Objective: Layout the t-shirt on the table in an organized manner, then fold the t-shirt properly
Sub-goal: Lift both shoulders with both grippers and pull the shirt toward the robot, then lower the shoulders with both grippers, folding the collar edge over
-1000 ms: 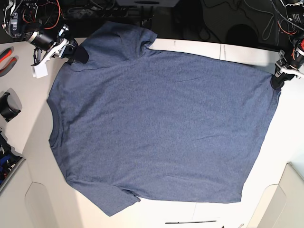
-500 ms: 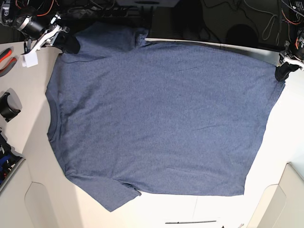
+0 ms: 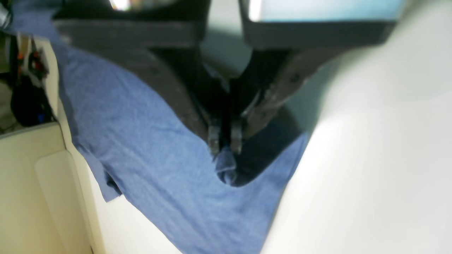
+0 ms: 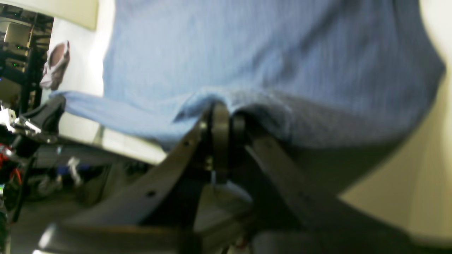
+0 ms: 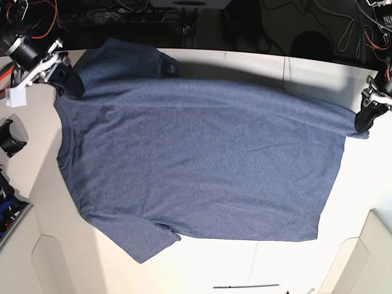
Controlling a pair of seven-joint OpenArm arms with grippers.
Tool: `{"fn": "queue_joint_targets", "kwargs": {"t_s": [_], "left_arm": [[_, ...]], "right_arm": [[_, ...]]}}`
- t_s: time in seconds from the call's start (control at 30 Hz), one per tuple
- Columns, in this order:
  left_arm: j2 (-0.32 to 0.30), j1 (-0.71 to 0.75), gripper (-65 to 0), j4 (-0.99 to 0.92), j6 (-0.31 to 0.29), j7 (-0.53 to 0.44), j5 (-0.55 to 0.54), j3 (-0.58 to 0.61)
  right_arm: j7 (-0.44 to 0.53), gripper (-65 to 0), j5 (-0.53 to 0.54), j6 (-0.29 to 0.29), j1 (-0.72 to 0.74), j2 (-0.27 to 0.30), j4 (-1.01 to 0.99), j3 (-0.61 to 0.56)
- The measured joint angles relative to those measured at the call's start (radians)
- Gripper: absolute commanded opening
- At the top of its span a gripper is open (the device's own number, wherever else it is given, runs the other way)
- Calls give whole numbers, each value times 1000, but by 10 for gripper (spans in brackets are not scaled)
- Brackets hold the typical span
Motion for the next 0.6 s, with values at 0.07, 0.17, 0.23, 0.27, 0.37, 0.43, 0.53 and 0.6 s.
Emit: {"fn": "queue_joint_targets", "kwargs": {"t_s": [0.07, 0.17, 0.23, 0.27, 0.37, 0.43, 0.53, 0.6], "left_arm": [[0, -37, -650, 0, 0, -16, 55, 36], [-2, -85, -650, 0, 3, -61, 145, 88], [-3, -109, -650, 0, 7, -97, 207, 120], [-2, -117, -650, 0, 23, -114, 238, 134], [-2, -144, -650, 0, 61, -140, 333, 171], [-2, -162, -650, 0, 84, -154, 379, 186], [-3, -182, -650, 0, 113, -166, 423, 190], [-3, -184, -650, 0, 133, -188, 447, 191]], "right_arm": [[4, -650, -34, 1, 41, -3, 0, -10], [14, -650, -76, -2, 92, -5, 0, -29], [36, -650, -126, -2, 117, -5, 0, -51], [57, -650, -157, -3, 126, -5, 0, -66], [117, -650, -245, -2, 136, -5, 0, -114], [163, -650, -306, -2, 133, -5, 0, -145], [214, -650, -391, -5, 145, -5, -5, -185], [216, -650, -428, -19, 175, -5, -26, -209]]}}
